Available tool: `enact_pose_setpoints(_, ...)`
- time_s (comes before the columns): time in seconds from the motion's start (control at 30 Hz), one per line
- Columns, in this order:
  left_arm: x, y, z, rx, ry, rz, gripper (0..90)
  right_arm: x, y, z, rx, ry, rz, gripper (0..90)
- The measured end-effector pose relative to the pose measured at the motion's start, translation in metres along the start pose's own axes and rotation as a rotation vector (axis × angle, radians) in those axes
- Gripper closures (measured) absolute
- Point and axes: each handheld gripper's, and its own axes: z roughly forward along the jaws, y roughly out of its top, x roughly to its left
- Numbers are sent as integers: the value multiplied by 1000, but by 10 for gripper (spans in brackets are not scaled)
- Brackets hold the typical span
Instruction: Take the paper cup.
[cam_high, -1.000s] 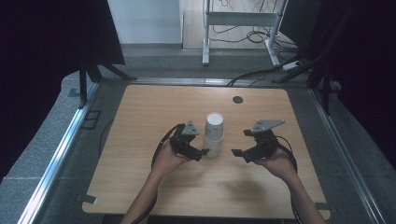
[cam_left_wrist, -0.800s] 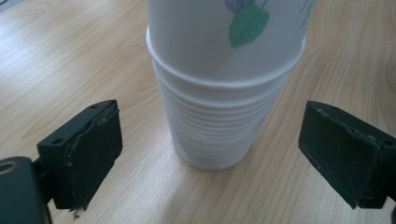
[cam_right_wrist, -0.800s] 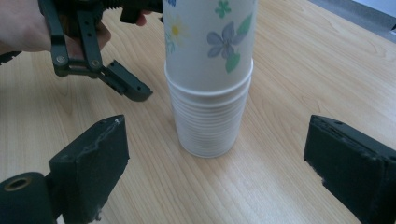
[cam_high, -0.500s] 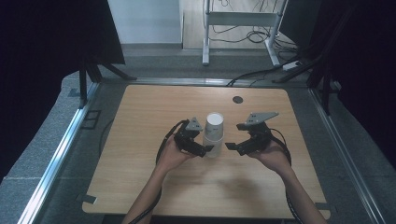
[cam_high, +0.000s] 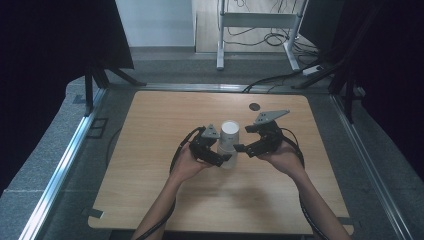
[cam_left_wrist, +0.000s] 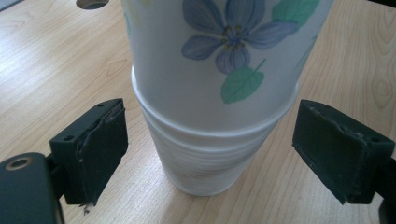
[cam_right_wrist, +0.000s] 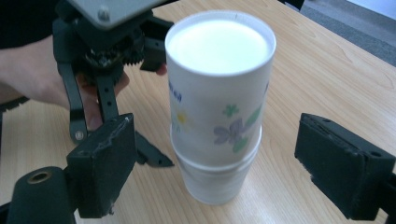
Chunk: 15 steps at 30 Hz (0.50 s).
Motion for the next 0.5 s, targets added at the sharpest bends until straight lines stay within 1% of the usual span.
enact_pose_setpoints(0.17, 0, 2, 1, -4, -2, -2, 104, -2, 9, 5, 3, 8, 11, 128)
enact_pose_setpoints(0.23, 0, 2, 1, -7, -4, -2, 128, -3, 12, 7, 2, 10, 14, 129)
enact_pose_setpoints(0.27, 0, 2, 1, -7, -2, -3, 134, -3, 16, 9, 5, 9, 11, 129)
enact_pose_setpoints(0.5, 2, 2, 2, -9, -10, -8, 144, -4, 25, 15, 7, 13, 12, 130)
